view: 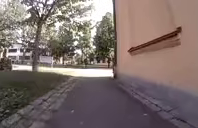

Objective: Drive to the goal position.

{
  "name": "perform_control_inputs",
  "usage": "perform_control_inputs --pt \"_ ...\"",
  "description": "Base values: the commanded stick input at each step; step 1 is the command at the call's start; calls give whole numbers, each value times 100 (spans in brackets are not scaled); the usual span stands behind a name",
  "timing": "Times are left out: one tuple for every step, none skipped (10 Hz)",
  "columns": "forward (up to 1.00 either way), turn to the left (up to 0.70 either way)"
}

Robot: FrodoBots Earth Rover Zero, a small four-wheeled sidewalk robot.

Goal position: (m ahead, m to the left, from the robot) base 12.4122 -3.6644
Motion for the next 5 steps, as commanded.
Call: perform_control_inputs --pt "44 5" --pt "44 5" --pt "44 5" --pt "44 5" --pt "44 5"
